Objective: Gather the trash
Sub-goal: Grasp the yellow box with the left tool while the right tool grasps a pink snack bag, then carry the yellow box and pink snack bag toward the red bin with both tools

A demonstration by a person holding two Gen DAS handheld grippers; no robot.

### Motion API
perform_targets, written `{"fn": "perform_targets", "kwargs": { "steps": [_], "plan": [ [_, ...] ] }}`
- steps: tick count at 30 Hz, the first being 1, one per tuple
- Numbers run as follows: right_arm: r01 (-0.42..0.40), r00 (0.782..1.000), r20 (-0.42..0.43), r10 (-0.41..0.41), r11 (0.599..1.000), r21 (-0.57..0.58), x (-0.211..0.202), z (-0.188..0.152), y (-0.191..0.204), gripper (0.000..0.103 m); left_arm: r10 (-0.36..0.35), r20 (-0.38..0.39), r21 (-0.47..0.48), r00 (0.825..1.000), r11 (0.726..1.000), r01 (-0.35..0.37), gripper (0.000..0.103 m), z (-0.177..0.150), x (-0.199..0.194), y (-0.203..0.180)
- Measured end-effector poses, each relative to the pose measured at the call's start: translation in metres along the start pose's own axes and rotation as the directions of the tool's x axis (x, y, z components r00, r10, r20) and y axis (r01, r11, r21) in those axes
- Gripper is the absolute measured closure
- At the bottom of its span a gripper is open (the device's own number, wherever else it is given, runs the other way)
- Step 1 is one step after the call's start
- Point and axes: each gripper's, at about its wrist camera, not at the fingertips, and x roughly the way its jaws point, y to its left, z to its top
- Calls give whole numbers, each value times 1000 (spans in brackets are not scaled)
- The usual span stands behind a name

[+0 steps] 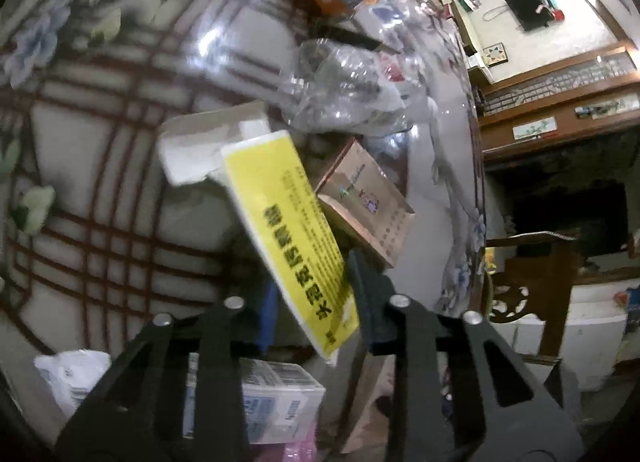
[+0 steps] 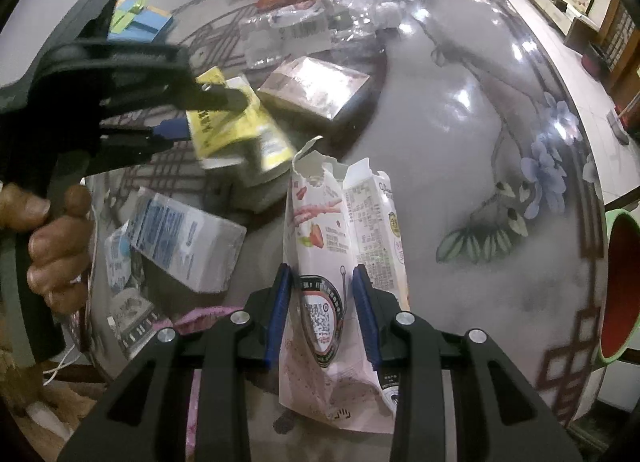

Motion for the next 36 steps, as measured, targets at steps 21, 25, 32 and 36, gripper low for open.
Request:
{"fn": "perform_targets", "kwargs": {
  "steps": [21,25,32,36],
  "plan": [
    [32,999,20,-33,999,33,6,7,-9,67,101,54,82,993,991,-105,70,-5,-7,9],
    [20,996,83,-23,999,40,-13,10,-6,67,107,106,120,989,986,-119,91,-5,-26,1],
    [0,985,172,-9,999,52,-43,14,-3,67,109,183,194,977,970,-145,92,-13,-51,-17],
    [-5,975,221,-9,998,65,-57,13,2,67,103,223,250,969,955,-159,92,-20,-65,-30]
  ]
}}
